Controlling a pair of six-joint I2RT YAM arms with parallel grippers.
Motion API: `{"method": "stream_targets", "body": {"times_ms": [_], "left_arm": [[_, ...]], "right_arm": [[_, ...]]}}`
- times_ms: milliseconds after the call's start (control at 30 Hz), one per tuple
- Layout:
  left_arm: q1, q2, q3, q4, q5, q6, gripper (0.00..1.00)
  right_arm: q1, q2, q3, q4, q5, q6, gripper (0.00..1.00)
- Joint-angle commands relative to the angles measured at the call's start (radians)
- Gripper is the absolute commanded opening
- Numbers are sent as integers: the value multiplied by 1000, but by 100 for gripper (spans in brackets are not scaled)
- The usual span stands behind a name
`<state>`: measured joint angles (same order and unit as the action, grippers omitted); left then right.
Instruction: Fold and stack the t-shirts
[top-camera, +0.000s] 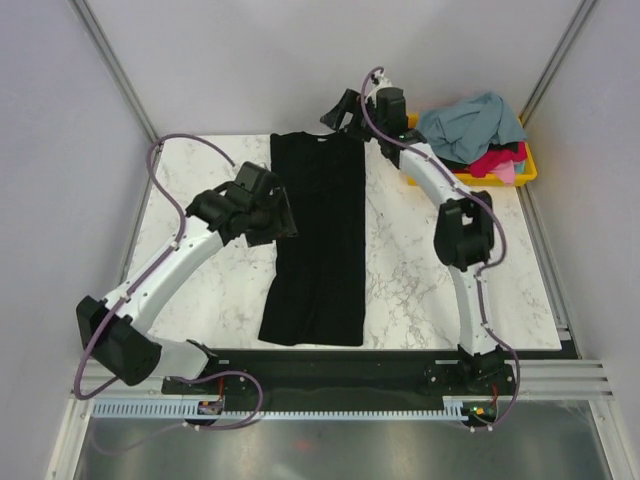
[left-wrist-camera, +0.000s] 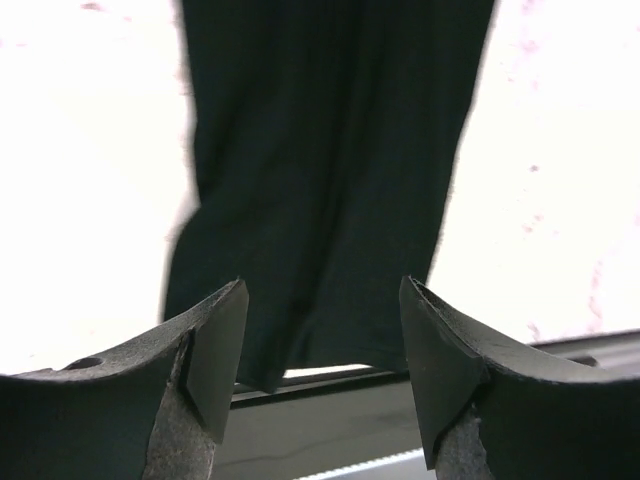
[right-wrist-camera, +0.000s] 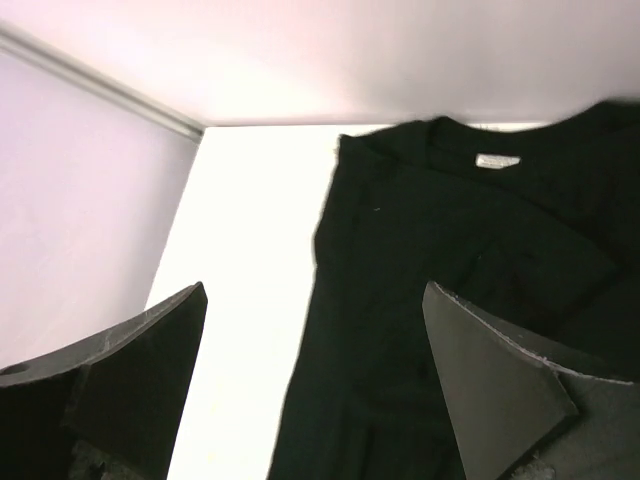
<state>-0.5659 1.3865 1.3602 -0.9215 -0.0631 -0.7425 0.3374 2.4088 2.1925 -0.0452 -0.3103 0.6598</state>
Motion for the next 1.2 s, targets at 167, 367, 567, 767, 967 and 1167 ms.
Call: {"method": "stream_targets", "body": {"times_ms": [167, 367, 567, 767, 967, 1167], "left_arm": [[84, -201, -267, -39, -119, 57, 70], [287, -332, -499, 55, 115, 68, 68], [291, -342, -602, 110, 203, 28, 66], [291, -363, -613, 119, 186, 17, 66], [290, -377, -641, 122, 192, -9, 64], [290, -415, -661, 121, 171, -38, 64]], "right_arm": [[46, -802, -797, -249, 171, -111, 95], [376, -1183, -1295, -413, 352, 66, 77], [652, -1376, -1612, -475, 431, 302, 73], [775, -1360, -1702, -400, 482, 397, 70], [782, -1251, -1666, -311, 488, 365, 68], [785, -1186, -1679, -231, 465, 362, 63]]}}
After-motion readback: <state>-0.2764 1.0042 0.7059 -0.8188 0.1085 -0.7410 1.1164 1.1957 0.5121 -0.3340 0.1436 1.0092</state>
